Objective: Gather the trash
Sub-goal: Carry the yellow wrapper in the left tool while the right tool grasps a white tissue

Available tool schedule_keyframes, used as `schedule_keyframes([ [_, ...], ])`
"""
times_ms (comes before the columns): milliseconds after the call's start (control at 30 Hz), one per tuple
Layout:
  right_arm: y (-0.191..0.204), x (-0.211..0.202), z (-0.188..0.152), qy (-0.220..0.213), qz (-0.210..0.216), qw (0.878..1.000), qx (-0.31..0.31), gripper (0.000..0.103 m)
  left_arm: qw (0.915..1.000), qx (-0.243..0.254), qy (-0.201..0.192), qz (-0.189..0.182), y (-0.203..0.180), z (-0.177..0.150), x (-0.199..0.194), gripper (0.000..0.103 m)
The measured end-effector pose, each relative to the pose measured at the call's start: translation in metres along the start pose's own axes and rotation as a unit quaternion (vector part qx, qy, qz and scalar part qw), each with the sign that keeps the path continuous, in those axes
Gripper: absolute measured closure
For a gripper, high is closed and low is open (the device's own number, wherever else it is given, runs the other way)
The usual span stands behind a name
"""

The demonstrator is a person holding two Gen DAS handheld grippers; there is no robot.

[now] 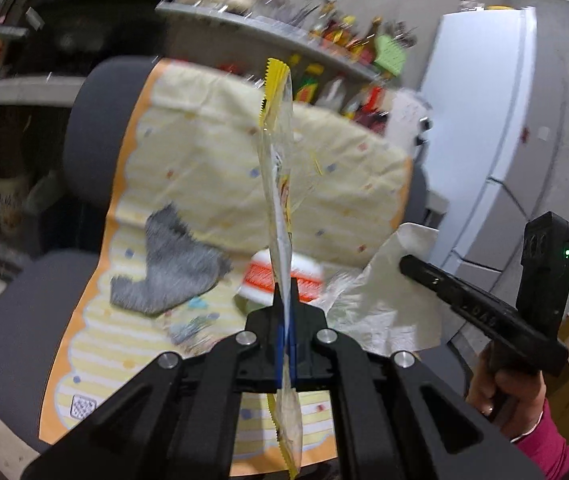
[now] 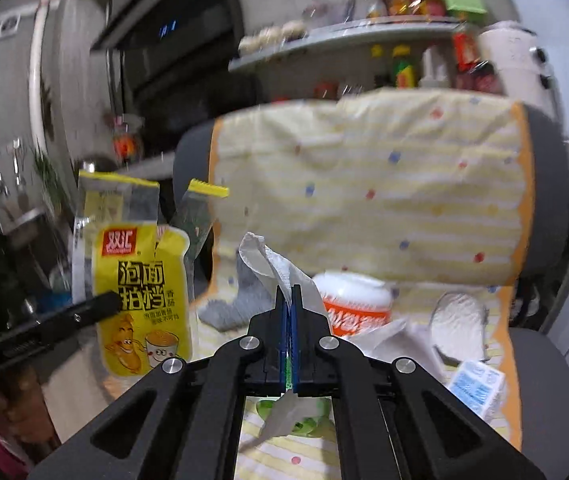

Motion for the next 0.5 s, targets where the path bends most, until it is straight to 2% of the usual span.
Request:
schedule_keyframes([
  [200, -0.028, -0.071, -0.013, -0.038, -0.036, 0.998, 0.029, 0.101, 0.9980, 0.039, -0.001, -0.049, -0.058, -0.011, 0.000, 0.103],
  [367, -0.062, -0.128, -0.047, -0.055, -0.112, 0.991, 0.051, 0.101, 0.9925, 0.070, 0.025, -0.097, -0.115, -0.039, 0.024, 0.103],
  [500, -0.090, -0.160, -0.080, -0.050, -0.169, 0.981, 0.079, 0.101, 0.9838, 0.104, 0.049, -0.137, -0.164, -0.071, 0.047, 0.103],
])
Point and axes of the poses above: each gripper's, at about its wrist camera, not at the fingertips, and x roughly the way its jaws point, y to its left, z to its top, the point moved 3 cm from there along x, roughly the way its jaws point, and after that the axes turned 5 degrees about -z, right-handed, at the moved point
